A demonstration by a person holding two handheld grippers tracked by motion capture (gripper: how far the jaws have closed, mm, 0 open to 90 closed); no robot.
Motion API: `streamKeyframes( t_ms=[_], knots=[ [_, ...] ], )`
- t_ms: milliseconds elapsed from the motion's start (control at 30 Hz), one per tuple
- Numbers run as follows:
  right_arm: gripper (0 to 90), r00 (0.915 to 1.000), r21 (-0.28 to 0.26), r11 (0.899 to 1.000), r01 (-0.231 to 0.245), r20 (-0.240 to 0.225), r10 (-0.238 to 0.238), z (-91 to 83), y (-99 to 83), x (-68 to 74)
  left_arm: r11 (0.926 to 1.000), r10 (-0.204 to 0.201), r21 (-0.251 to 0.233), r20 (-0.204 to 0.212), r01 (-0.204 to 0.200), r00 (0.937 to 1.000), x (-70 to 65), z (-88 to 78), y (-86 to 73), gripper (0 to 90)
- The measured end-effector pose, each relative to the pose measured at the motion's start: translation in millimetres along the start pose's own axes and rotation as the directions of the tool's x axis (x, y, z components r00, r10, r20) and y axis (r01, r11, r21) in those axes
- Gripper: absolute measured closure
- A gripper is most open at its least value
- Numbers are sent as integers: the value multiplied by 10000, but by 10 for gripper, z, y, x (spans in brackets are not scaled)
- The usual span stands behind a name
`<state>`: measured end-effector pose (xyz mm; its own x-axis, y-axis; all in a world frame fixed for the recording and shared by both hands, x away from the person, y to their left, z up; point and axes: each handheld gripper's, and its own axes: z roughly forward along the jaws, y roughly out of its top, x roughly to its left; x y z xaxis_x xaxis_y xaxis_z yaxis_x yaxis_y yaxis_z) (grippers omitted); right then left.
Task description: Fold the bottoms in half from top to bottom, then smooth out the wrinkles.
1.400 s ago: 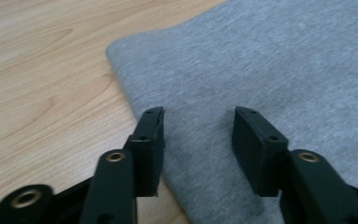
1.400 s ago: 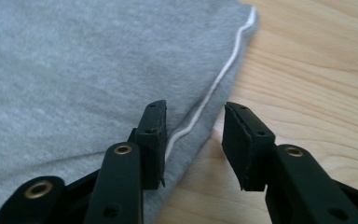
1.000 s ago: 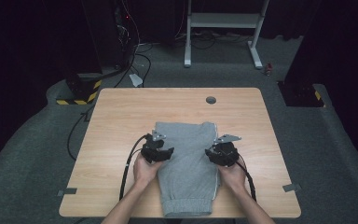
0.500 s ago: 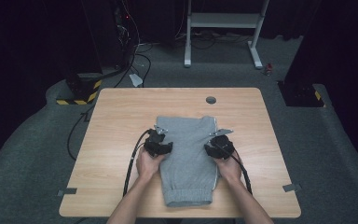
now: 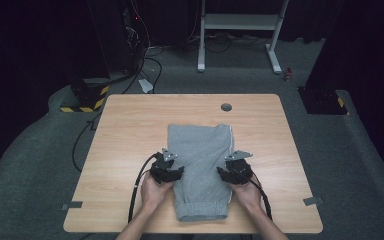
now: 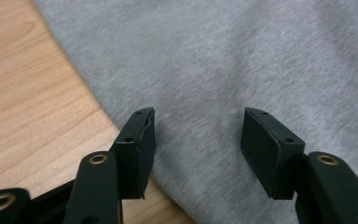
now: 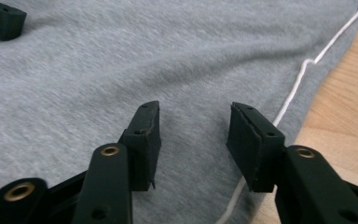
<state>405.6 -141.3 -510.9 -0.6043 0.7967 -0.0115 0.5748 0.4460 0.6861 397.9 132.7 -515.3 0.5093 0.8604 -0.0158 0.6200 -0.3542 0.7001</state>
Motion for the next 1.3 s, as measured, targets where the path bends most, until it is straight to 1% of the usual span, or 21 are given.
streamKeyframes(
  t_ms=[33, 67, 100, 133, 267, 333, 367, 500, 567, 700, 767, 800, 867, 967, 1067, 1100, 1167, 1200, 1300],
  knots=[
    [518, 10000, 0, 10000, 0, 0, 0, 0, 0, 0, 10000, 0, 0, 0, 0, 10000, 0, 0, 0, 439],
    [501, 9996, -9, 9997, -237, -173, 237, 21, -17, -27, 10000, -74, -22, -25, 74, 10000, 18, 8, -4, 436],
    [501, 9996, -9, 9997, -237, -173, 237, 21, -17, -27, 10000, -74, -22, -25, 74, 10000, 18, 8, -4, 435],
    [494, 9989, 11, 9993, -368, -276, 368, 20, -24, -52, 10000, -23, -42, -171, 23, 9999, 28, 18, -4, 436],
    [480, 9995, 23, 9998, -186, -264, 187, 19, -27, -65, 9999, -57, -96, -221, 55, 9997, 39, 34, 2, 433],
    [465, 9995, -21, 9999, -151, -267, 151, 26, -30, -80, 10000, -47, -84, -210, 46, 9998, 46, 40, 9, 432],
    [460, 9994, -22, 9998, -214, -266, 213, 29, -32, -84, 10000, -29, -69, -207, 28, 9998, 51, 42, 12, 431],
    [457, 9996, -65, 9998, -175, -226, 173, 36, -31, -99, 10000, -49, -46, -230, 48, 9997, 62, 59, 31, 425],
    [449, 9997, -39, 9999, -121, -215, 120, 46, -18, -119, 9999, -102, -128, -308, 99, 9995, 74, 89, 52, 423],
    [443, 9996, 129, 9997, -188, -184, 190, 65, 24, -179, 9993, -240, -291, -376, 229, 9990, 83, 124, 67, 423],
    [441, 9996, 197, 9995, -226, -169, 230, 76, 42, -197, 9995, -217, -252, -377, 208, 9991, 85, 129, 75, 423],
    [441, 9997, 212, 9996, -183, -148, 186, 82, 51, -208, 9997, -220, -134, -376, 215, 9991, 90, 146, 109, 423],
    [440, 9995, 251, 9993, -294, -103, 296, 92, 67, -219, 9998, -187, -1, -346, 187, 9992, 102, 167, 147, 423],
    [441, 9993, 305, 9988, -375, -37, 376, 94, 77, -231, 9997, -216, -103, -354, 212, 9991, 117, 196, 165, 424],
    [462, 9988, 276, 9984, -495, -22, 495, 88, 76, -260, 9992, -253, -328, -381, 241, 9990, 132, 226, 167, 424],
    [496, 9982, 262, 9979, -595, -15, 596, 76, 74, -276, 9991, -247, -343, -366, 234, 9990, 138, 231, 171, 425],
    [548, 9976, 31, 9977, -683, 99, 683, 50, 60, -295, 9996, -224, -154, -363, 218, 9991, 151, 240, 206, 425],
    [557, 9976, 41, 9976, -687, 41, 687, 47, 60, -309, 9998, -174, 36, -305, 175, 9994, 159, 246, 237, 425],
    [568, 9974, 34, 9974, -724, -23, 724, 38, 73, -350, 9995, -306, 71, -235, 307, 9993, 191, 270, 269, 425]
  ],
)
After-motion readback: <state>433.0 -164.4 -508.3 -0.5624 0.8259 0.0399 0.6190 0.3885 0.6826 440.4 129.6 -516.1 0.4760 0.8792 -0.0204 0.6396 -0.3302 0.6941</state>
